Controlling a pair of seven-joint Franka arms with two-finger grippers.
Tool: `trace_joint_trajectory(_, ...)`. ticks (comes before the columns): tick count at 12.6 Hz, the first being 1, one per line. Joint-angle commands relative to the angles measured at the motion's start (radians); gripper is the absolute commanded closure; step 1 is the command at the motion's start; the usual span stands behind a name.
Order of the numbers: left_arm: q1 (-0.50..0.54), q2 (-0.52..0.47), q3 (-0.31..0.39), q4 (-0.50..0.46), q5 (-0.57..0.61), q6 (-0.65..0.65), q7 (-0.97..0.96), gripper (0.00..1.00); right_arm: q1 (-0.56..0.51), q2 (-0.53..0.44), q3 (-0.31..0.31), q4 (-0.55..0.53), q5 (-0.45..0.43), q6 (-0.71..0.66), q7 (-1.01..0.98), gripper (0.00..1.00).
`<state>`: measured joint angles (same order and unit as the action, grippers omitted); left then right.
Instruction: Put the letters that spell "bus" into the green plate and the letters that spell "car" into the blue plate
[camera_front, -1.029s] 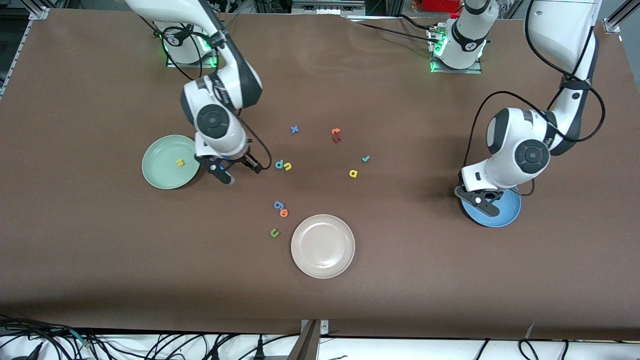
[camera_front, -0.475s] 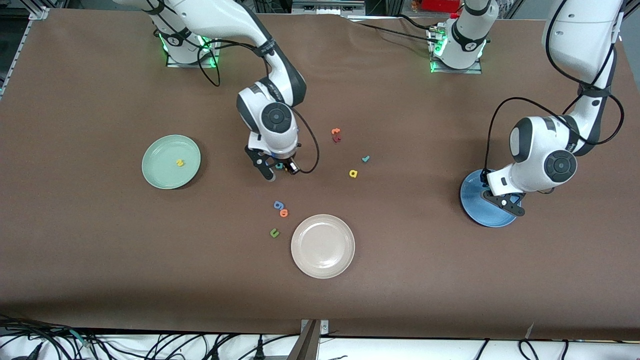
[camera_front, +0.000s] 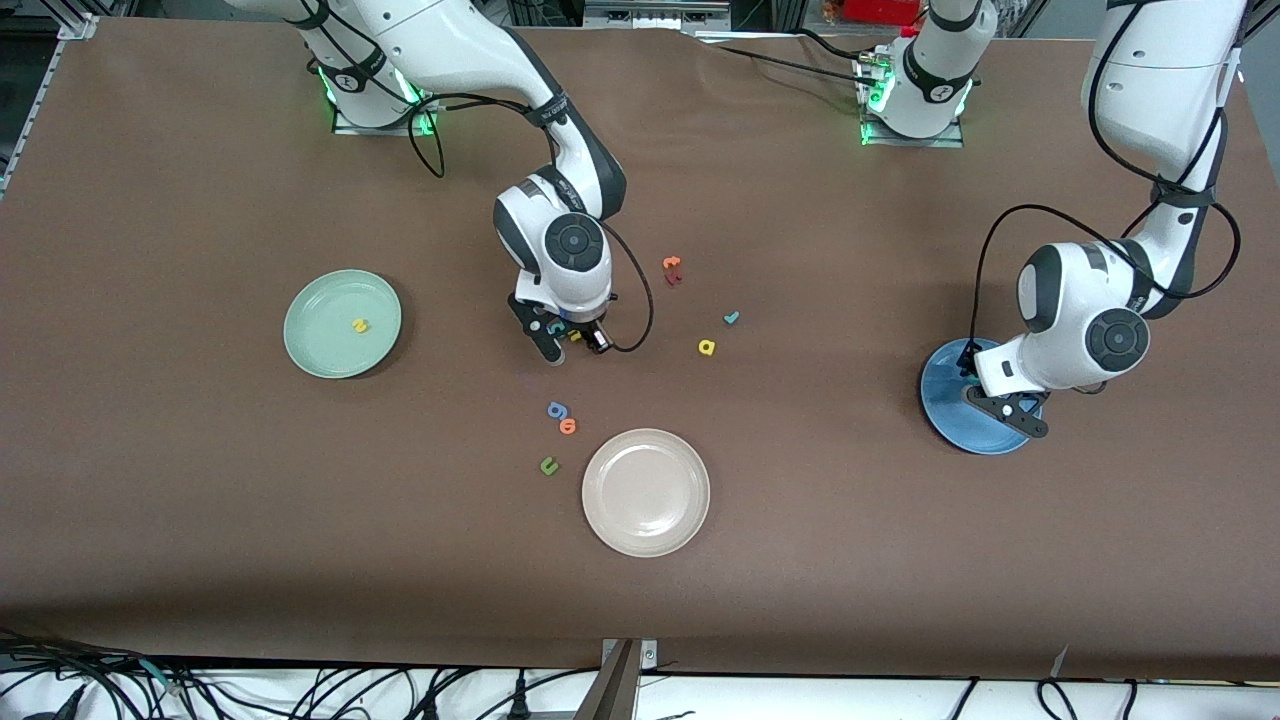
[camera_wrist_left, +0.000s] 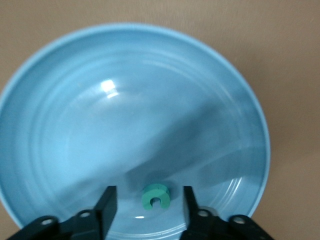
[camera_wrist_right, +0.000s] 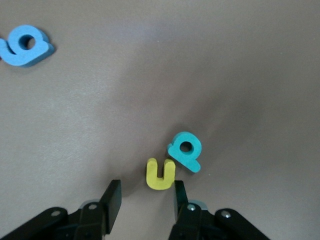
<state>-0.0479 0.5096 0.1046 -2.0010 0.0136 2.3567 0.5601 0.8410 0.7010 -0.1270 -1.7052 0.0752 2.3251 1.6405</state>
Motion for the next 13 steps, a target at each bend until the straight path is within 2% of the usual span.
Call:
trace_joint_trajectory(1,-0.021,-0.061,-0.019,-0.001,-0.030,-0.033,0.029,0.26,0.013,0.015,-0.011,0.016,0.006,0.003,0.022,0.50)
trace_joint_trajectory(6,-0.156,-0.115,-0.078,-0.002,-0.034,-0.128,-0.147,0.26,0.010,0.009,-0.014,-0.016,0.003,-0.004,0.010,0.50)
trace_joint_trajectory(10,-0.227,-0.126,-0.193,-0.002,-0.031,-0.171,-0.382,0.24,0.007,0.008,-0.022,-0.027,0.000,-0.004,-0.004,0.58)
trace_joint_trajectory(12,-0.253,-0.125,-0.241,-0.002,-0.021,-0.168,-0.381,0.09,0.006,0.008,-0.029,-0.027,0.000,-0.004,-0.005,0.60)
trace_joint_trajectory(13,-0.260,-0.126,-0.273,-0.002,-0.020,-0.160,-0.382,0.07,0.006,0.008,-0.031,-0.027,0.000,-0.006,-0.007,0.64)
